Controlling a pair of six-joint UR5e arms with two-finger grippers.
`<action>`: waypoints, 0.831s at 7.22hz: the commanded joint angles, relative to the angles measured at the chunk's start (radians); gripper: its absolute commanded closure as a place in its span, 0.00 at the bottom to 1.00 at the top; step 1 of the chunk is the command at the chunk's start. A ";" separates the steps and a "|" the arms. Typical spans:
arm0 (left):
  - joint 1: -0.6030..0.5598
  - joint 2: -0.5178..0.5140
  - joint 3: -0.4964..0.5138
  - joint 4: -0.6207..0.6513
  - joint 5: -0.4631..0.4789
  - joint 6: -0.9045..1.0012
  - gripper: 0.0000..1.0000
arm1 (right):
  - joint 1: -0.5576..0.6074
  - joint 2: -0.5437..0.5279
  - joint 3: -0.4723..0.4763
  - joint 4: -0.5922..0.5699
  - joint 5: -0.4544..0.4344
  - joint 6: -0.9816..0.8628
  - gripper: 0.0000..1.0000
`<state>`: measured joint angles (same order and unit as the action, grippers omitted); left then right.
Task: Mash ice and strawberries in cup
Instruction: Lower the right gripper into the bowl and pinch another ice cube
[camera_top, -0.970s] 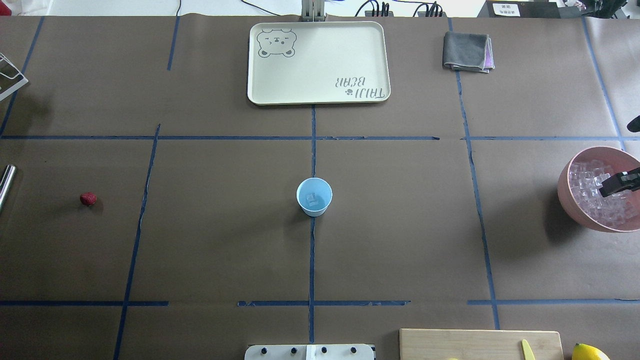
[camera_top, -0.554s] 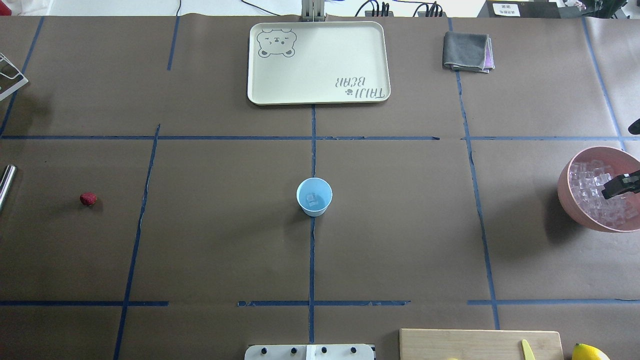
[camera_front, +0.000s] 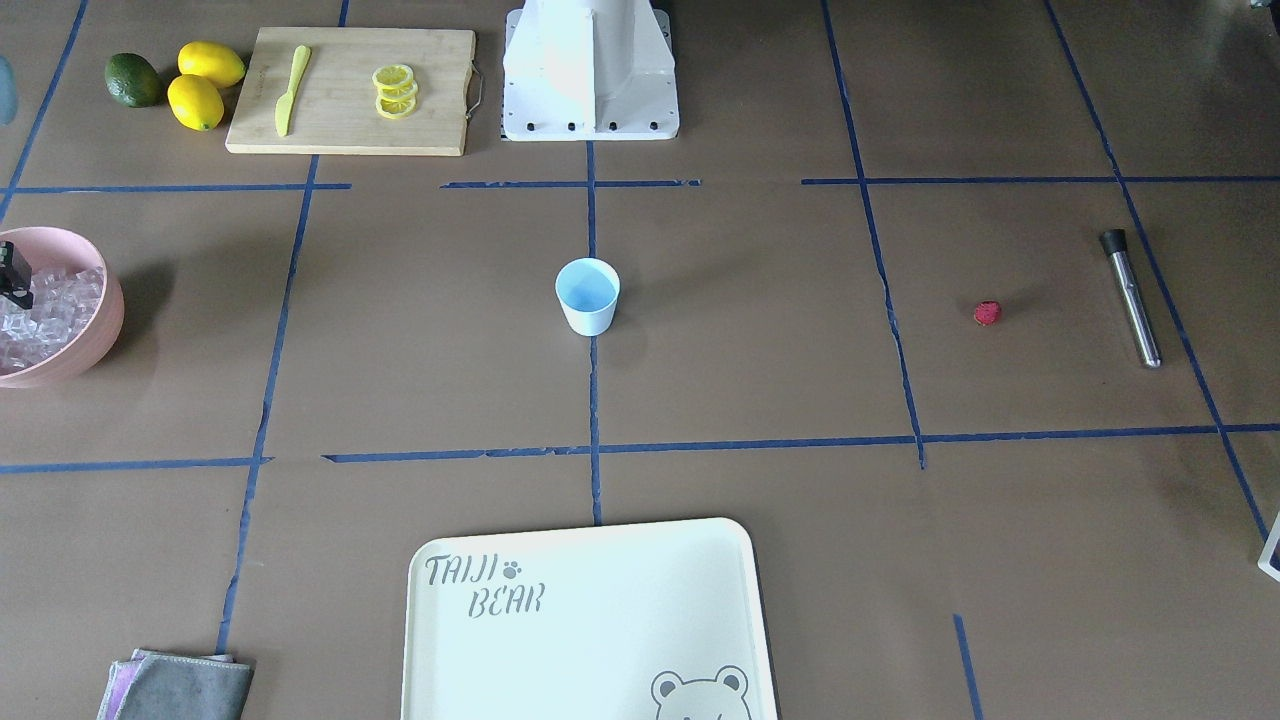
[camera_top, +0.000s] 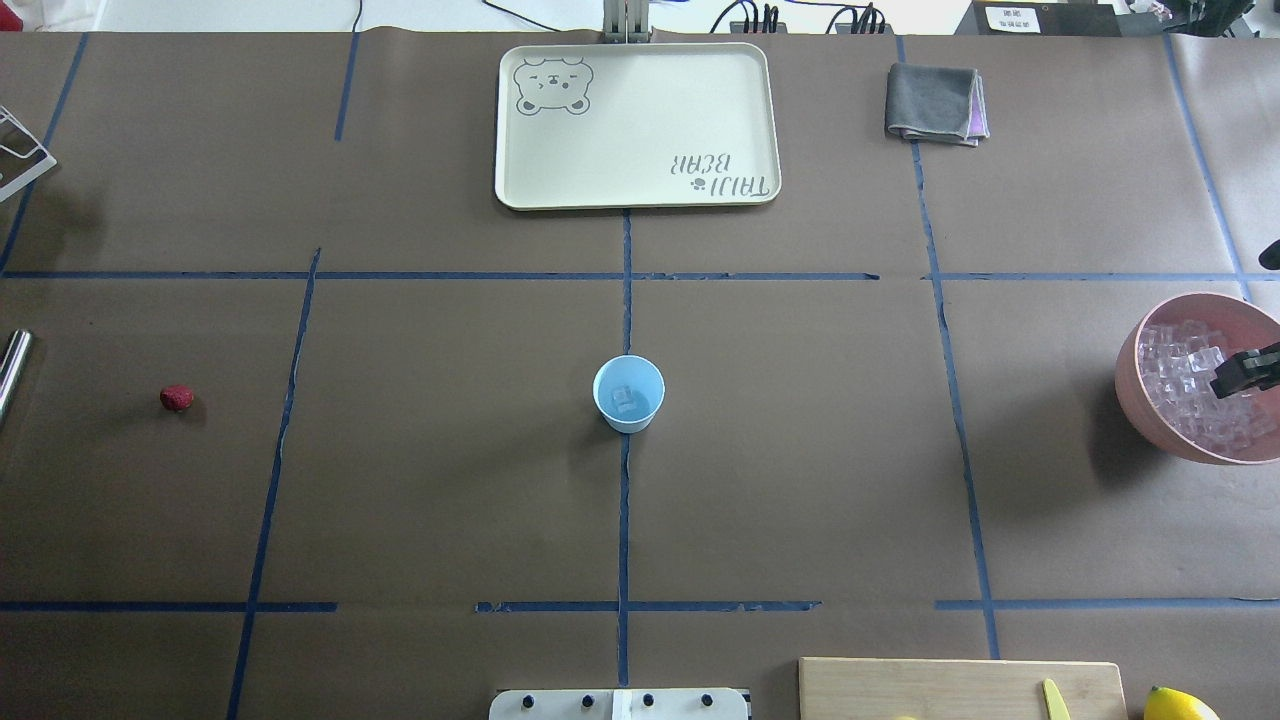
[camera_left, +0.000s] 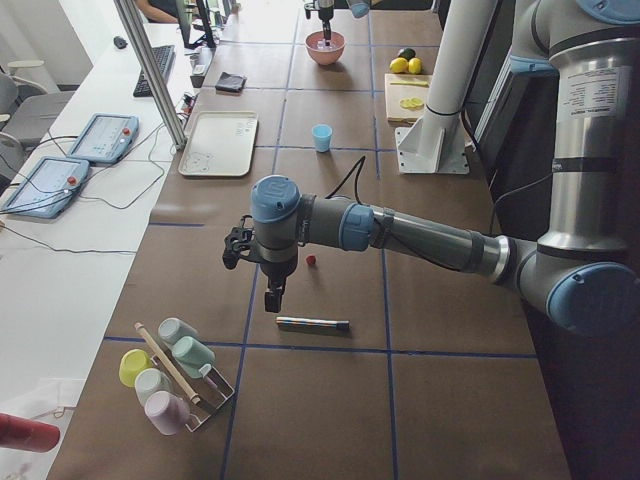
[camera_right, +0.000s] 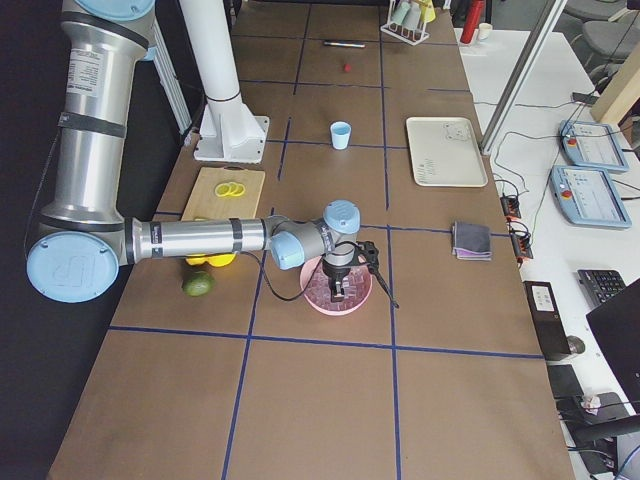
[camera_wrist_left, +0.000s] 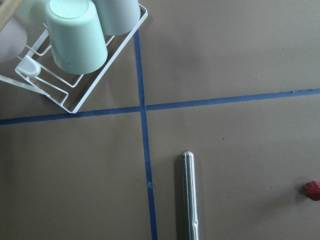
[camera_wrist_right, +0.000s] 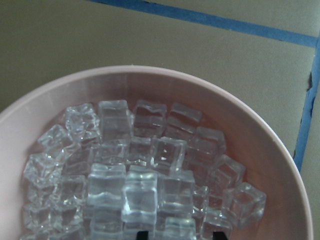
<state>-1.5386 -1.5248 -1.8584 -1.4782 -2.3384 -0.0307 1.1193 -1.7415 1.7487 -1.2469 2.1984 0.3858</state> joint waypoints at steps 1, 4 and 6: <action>0.000 0.000 -0.005 0.003 0.001 0.000 0.00 | 0.005 -0.003 0.008 0.000 0.001 -0.002 1.00; 0.000 0.000 -0.007 0.004 -0.001 0.000 0.00 | 0.059 -0.062 0.188 -0.119 0.009 -0.005 1.00; 0.009 0.000 -0.005 -0.007 -0.001 -0.003 0.00 | 0.060 0.046 0.317 -0.363 0.007 -0.002 1.00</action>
<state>-1.5356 -1.5248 -1.8644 -1.4787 -2.3393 -0.0328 1.1741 -1.7667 1.9949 -1.4742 2.2031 0.3819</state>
